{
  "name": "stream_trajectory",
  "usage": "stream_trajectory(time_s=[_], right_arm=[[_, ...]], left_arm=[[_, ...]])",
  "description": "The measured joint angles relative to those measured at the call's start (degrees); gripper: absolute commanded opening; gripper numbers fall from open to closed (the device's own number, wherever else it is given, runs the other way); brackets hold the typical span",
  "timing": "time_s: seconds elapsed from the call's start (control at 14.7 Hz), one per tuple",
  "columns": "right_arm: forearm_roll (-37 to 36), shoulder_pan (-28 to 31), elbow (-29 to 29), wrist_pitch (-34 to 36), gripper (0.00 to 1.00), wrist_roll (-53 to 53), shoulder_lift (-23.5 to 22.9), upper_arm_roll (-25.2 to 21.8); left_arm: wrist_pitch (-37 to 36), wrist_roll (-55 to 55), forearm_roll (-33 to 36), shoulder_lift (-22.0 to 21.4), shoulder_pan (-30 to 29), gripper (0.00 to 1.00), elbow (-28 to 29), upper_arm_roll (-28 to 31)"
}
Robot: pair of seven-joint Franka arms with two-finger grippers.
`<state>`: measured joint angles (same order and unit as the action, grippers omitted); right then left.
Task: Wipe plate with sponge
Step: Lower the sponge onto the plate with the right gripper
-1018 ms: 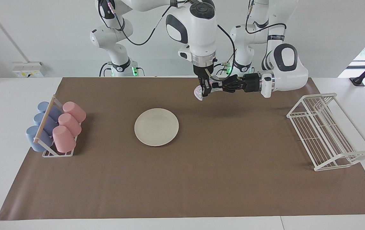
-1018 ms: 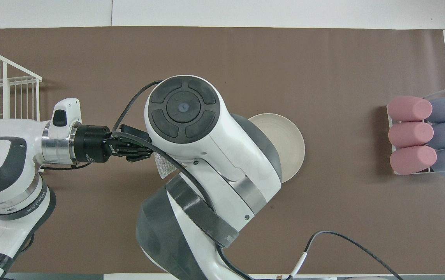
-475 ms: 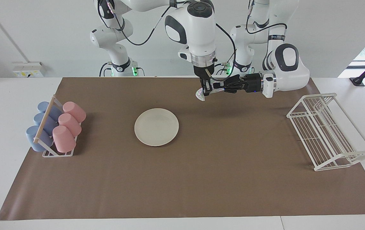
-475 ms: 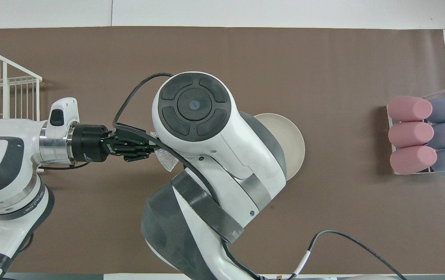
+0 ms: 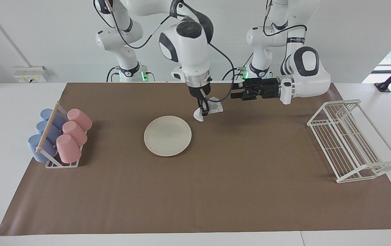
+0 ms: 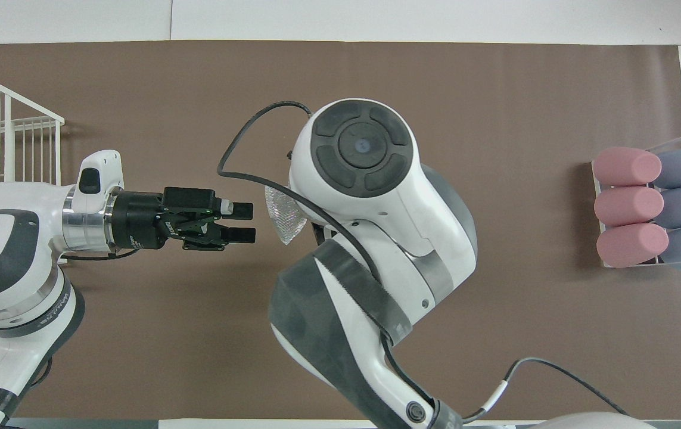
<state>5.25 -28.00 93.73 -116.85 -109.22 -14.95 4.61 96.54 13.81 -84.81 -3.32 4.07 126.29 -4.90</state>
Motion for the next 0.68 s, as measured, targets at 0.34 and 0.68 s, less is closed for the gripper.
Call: stream_trajectory(time_s=[0.34, 0.68], right_arm=[[1.0, 2.4, 19.9, -15.2, 0.0, 5.2, 5.6, 0.1], [1.2, 3.7, 29.3, -21.5, 0.0, 11.0, 6.5, 0.0]], left_arm=[[0.0, 0.0, 0.1, 0.0, 0.0, 1.0, 0.0, 0.0], [1.5, 0.2, 8.6, -0.1, -0.1, 1.0, -0.2, 0.3]])
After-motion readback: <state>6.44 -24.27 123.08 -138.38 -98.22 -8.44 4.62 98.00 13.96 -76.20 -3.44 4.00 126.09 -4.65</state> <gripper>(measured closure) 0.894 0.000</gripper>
